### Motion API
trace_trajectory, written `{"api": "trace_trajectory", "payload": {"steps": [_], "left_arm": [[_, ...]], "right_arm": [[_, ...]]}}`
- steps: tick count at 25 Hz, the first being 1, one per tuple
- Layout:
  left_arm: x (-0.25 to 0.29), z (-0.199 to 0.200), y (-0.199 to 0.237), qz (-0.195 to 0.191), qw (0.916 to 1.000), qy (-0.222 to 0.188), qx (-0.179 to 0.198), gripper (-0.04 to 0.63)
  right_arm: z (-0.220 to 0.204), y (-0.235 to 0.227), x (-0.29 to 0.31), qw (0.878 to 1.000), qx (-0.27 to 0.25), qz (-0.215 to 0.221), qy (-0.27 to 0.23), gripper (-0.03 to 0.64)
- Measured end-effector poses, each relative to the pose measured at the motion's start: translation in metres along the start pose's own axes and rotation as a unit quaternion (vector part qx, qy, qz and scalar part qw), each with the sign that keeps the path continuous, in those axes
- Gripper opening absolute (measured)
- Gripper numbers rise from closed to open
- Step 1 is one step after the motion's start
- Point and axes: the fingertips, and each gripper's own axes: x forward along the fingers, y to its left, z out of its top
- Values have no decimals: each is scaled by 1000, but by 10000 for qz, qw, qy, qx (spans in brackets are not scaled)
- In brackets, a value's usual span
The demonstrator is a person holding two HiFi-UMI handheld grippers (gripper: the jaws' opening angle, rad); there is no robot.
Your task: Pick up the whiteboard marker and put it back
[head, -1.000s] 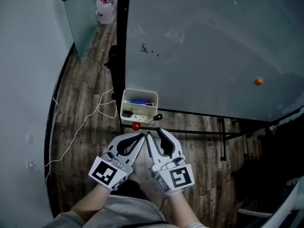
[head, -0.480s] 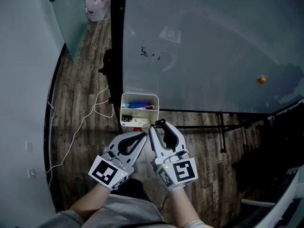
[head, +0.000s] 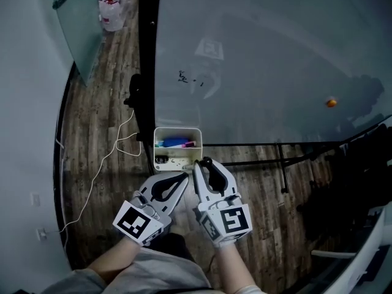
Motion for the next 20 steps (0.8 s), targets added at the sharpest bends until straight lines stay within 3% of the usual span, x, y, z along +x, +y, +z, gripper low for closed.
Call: {"api": "trace_trajectory", "payload": {"steps": [9,20], "left_arm": [[7,2,0,-190,9998,27,-1,12],[-16,7,9,139,9999,-57,-31,12]], "right_arm": [[1,3,-1,9999,-43,87,23,77],[9,14,-1,9994,-26,346,-10,75]]}}
